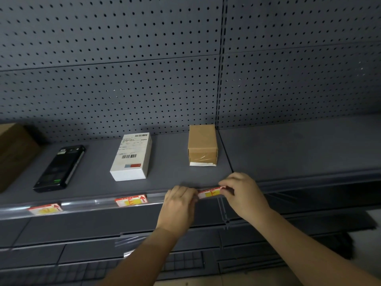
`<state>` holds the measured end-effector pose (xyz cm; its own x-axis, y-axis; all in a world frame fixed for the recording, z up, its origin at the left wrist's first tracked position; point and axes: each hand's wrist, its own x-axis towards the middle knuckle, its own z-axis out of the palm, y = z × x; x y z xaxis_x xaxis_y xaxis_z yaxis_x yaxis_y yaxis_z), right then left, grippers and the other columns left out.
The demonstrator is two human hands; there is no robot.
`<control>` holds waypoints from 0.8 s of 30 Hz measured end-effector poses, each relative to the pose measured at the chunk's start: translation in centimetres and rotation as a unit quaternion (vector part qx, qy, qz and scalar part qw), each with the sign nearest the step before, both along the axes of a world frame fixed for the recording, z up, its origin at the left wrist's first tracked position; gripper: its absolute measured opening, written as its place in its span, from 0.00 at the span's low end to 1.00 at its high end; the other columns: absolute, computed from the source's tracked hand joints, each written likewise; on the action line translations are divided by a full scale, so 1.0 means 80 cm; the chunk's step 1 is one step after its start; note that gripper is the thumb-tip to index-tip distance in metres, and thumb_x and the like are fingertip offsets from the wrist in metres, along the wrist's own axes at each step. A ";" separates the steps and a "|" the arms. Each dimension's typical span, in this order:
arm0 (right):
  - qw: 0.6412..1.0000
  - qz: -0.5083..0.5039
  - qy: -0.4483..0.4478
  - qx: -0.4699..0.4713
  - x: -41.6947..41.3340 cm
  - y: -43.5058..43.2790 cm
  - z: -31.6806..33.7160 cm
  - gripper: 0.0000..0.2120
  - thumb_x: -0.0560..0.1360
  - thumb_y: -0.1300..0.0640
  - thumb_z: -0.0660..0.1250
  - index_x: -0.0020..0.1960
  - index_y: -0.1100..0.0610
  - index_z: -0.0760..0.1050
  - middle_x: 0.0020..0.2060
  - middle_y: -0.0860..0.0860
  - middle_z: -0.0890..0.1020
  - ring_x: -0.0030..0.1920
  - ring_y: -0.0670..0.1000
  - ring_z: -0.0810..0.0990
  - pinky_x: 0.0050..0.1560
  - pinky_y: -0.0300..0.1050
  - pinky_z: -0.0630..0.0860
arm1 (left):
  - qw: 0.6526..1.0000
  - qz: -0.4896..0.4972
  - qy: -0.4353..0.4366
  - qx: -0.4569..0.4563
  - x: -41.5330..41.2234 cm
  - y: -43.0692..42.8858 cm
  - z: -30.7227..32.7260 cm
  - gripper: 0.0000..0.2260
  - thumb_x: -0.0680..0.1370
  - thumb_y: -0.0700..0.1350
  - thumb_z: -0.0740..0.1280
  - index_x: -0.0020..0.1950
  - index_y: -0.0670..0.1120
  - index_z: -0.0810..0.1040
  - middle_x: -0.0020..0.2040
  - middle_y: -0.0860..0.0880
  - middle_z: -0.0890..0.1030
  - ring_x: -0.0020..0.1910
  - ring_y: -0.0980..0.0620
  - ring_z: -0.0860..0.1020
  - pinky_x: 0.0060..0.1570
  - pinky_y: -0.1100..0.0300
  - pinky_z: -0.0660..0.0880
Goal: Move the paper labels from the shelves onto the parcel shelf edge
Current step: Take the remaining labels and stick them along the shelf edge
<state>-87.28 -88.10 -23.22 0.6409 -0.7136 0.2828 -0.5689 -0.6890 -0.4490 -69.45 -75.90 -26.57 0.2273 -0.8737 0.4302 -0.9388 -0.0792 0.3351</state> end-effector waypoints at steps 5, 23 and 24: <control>0.996 -0.035 -0.066 0.046 -0.017 0.011 -0.003 0.14 0.76 0.53 0.71 0.61 0.51 0.80 0.53 0.45 0.78 0.56 0.44 0.74 0.57 0.38 0.70 | 0.998 0.036 0.038 -0.030 -0.006 0.011 0.002 0.11 0.74 0.44 0.72 0.54 0.52 0.79 0.52 0.52 0.80 0.52 0.51 0.76 0.55 0.54 0.71; 0.987 -0.082 -0.125 0.054 -0.005 0.026 -0.033 0.06 0.77 0.58 0.69 0.53 0.53 0.80 0.48 0.48 0.79 0.51 0.48 0.77 0.49 0.42 0.76 | 0.995 0.094 -0.009 -0.015 -0.030 0.002 -0.010 0.10 0.76 0.48 0.70 0.57 0.53 0.82 0.51 0.53 0.79 0.51 0.49 0.75 0.50 0.51 0.67; 0.989 -0.078 -0.118 0.043 -0.005 0.023 -0.032 0.04 0.76 0.58 0.70 0.51 0.53 0.79 0.47 0.47 0.78 0.49 0.48 0.76 0.48 0.44 0.76 | 0.995 0.096 -0.002 -0.020 -0.030 0.000 -0.008 0.08 0.77 0.49 0.70 0.55 0.54 0.82 0.50 0.54 0.79 0.50 0.50 0.75 0.50 0.52 0.66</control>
